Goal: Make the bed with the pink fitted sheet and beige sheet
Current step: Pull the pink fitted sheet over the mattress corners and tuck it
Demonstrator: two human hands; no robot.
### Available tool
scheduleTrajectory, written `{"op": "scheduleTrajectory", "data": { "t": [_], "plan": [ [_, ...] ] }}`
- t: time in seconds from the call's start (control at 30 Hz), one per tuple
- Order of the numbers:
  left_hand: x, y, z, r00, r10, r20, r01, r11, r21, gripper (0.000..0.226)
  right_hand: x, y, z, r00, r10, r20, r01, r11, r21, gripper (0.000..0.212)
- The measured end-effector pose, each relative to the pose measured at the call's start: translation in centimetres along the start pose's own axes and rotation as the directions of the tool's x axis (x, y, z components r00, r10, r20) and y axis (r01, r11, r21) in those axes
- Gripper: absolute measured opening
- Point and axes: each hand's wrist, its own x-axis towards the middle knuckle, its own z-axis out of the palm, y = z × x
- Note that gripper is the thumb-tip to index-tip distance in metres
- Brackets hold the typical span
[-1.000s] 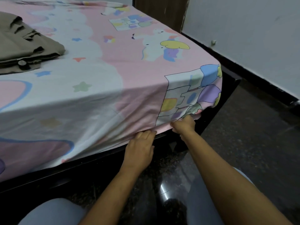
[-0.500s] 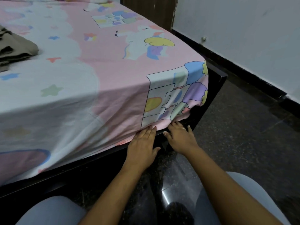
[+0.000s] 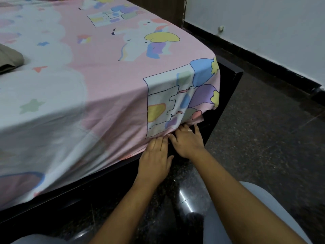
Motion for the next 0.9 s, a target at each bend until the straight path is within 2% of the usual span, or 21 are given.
{"op": "scheduleTrajectory", "data": {
  "t": [0.1,0.23,0.43,0.6,0.73,0.9],
  "plan": [
    [0.8,0.3,-0.1,0.997,-0.057,0.054,0.056,0.998,0.009,0.068,0.5,-0.9,-0.1,0.999,0.047,0.013,-0.047,0.999,-0.004,0.05],
    [1.5,0.9,-0.1,0.974,-0.146,0.172,0.163,0.983,-0.085,0.066,0.8,-1.2,-0.7,0.996,0.074,0.045,-0.074,0.997,-0.003,0.051],
    [1.0,1.1,0.5,0.956,-0.227,0.187,0.237,0.971,-0.036,0.073,0.5,0.0,-2.0,0.974,0.112,0.195,-0.101,0.993,-0.064,0.06],
    [1.7,1.3,0.3,0.944,-0.268,0.191,0.284,0.957,-0.062,0.07,0.1,0.7,-1.9,0.965,0.234,0.121,-0.226,0.971,-0.078,0.059],
    [1.0,1.1,0.4,0.95,-0.244,0.195,0.249,0.968,-0.002,0.073,0.4,1.8,-1.1,0.976,0.2,0.089,-0.198,0.98,-0.031,0.062],
    [0.6,1.1,0.3,0.961,-0.207,0.181,0.214,0.977,-0.017,0.075,2.0,3.3,-0.9,0.99,0.11,0.088,-0.108,0.994,-0.026,0.066]
  ]
}}
